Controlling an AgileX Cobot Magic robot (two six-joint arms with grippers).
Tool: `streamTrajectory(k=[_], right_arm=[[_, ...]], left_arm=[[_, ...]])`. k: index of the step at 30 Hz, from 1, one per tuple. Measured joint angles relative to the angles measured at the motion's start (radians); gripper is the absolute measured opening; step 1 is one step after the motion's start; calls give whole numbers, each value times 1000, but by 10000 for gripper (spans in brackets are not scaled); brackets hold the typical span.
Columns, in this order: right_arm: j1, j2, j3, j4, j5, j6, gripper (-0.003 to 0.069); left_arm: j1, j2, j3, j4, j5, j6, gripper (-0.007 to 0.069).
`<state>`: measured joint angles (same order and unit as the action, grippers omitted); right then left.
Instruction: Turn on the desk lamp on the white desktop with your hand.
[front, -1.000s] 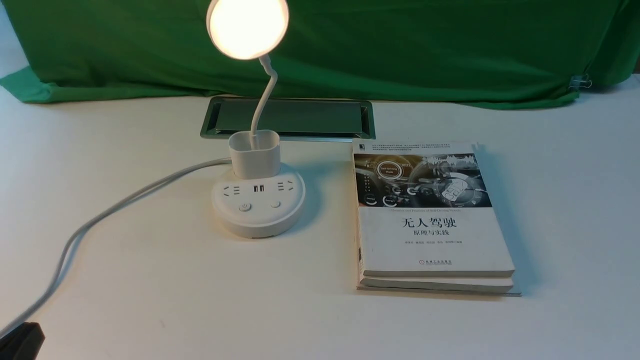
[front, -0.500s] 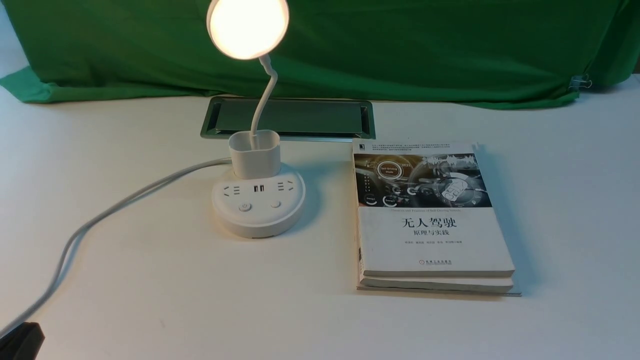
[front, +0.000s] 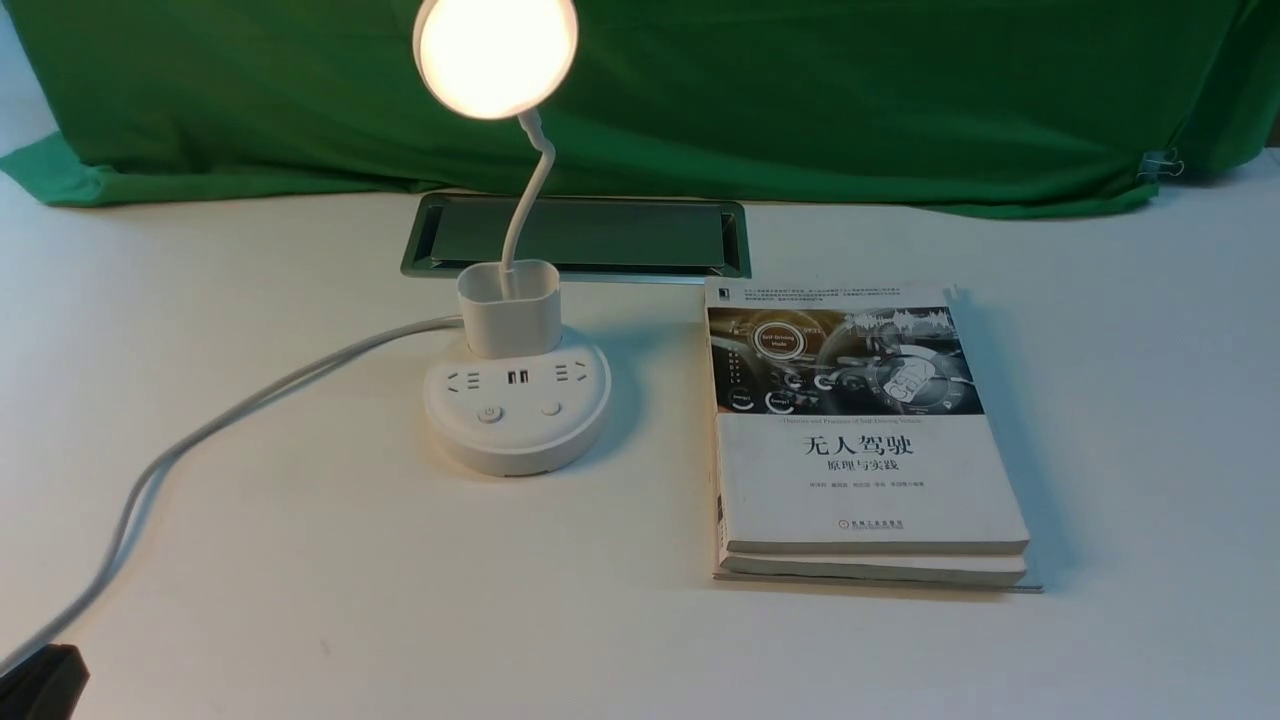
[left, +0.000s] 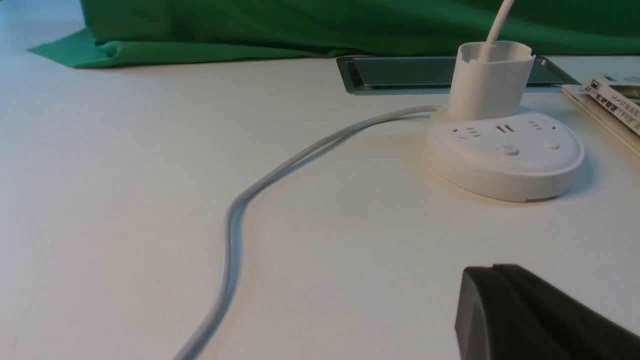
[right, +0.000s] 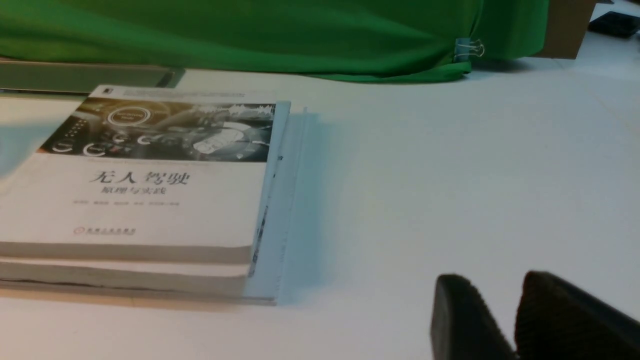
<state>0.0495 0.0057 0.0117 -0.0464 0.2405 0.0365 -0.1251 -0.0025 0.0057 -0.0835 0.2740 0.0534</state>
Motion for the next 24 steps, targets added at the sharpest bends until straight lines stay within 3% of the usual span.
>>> streamTrajectory(k=[24], right_arm=[[0, 0, 0, 0, 0, 0, 238]], left_arm=[[0, 0, 0, 3, 0, 12, 2]])
